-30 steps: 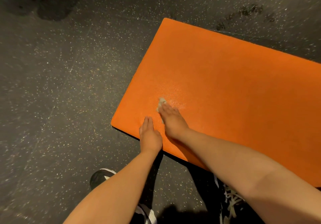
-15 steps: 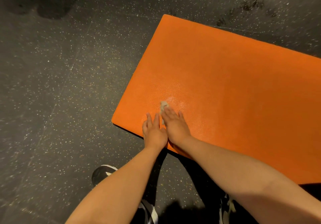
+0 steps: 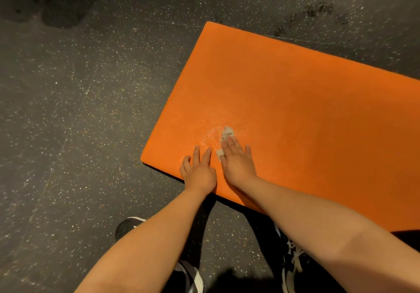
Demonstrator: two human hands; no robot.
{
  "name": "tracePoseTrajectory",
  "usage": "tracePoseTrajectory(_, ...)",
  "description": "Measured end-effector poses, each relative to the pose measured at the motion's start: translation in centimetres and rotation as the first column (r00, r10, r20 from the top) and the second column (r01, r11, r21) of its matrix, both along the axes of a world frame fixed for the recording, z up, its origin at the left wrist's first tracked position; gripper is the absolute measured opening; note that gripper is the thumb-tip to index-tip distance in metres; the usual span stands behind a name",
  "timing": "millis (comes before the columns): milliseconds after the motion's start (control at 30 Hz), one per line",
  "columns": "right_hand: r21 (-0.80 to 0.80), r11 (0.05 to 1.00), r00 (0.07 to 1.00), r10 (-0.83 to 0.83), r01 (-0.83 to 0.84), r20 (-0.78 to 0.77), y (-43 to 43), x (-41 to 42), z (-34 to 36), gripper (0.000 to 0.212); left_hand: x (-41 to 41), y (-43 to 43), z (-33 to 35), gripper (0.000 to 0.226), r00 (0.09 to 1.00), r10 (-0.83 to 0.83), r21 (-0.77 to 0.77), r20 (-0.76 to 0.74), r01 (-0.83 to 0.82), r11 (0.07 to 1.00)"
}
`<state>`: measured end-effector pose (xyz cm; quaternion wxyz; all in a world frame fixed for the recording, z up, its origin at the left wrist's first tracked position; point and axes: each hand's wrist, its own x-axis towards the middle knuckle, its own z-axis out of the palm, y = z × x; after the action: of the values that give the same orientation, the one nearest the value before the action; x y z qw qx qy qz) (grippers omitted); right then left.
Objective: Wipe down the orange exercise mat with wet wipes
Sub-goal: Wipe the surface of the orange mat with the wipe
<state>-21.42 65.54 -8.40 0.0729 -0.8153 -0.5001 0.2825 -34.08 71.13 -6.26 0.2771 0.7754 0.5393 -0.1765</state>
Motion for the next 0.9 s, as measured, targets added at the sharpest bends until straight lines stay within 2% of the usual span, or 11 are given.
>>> tracePoseTrajectory(67,0.009,0.993,0.992,0.119,-0.119,-0.031,0.0,-0.3,0.2,0.057,0.3,0.0,0.1,0.062,0.999,-0.013,0.04,0.032,0.012,0.999)
tracePoseTrajectory(167,0.023,0.988,0.988,0.154,-0.153,-0.032,-0.3,1.4,0.2,0.057,0.5,0.0,0.1,0.065,0.994,-0.078,0.067,0.075,0.073,0.995)
tracePoseTrajectory(300,-0.041,0.987,0.985,-0.155,0.158,0.072,-0.4,4.0,-0.4,0.065,0.5,0.1,-0.1,0.063,0.993,-0.089,0.072,0.077,0.083,0.994)
tracePoseTrajectory(367,-0.058,0.975,0.975,-0.207,0.212,0.08,0.0,3.3,-0.5,0.067,0.7,0.2,0.0,0.062,0.994,-0.063,0.077,0.094,0.056,0.995)
tracePoseTrajectory(433,-0.048,0.987,0.988,-0.152,0.153,0.034,0.5,1.7,-0.3,0.066,0.9,0.5,0.1,0.06,0.992,-0.02,0.078,0.123,0.01,0.997)
tracePoseTrajectory(533,-0.025,0.999,0.999,0.034,-0.035,-0.022,1.2,-0.1,-0.2,0.062,1.3,1.1,0.3,0.059,0.99,0.03,0.078,0.136,-0.041,0.996)
tracePoseTrajectory(633,0.019,0.992,0.991,0.128,-0.127,-0.04,1.6,1.2,-0.1,0.057,1.3,1.7,0.2,0.064,0.994,0.005,0.101,0.109,-0.016,0.995)
tracePoseTrajectory(700,0.016,0.999,0.999,0.048,-0.048,-0.005,1.9,2.8,-0.3,0.056,1.1,2.1,0.0,0.065,0.995,-0.018,0.094,0.096,0.009,0.995)
tracePoseTrajectory(800,-0.025,0.98,0.979,-0.193,0.195,0.063,3.2,4.2,-0.8,0.058,0.8,3.1,-0.2,0.064,0.994,-0.025,0.089,0.105,0.016,0.996)
tracePoseTrajectory(833,-0.026,0.973,0.972,-0.226,0.228,0.071,3.9,3.9,-0.9,0.06,0.8,3.4,-0.3,0.062,0.994,-0.024,0.102,0.111,0.012,0.995)
tracePoseTrajectory(900,-0.023,0.982,0.982,-0.184,0.186,0.04,5.2,2.7,-1.1,0.062,0.8,4.1,-0.4,0.058,0.993,0.0,0.131,0.116,-0.015,0.991)
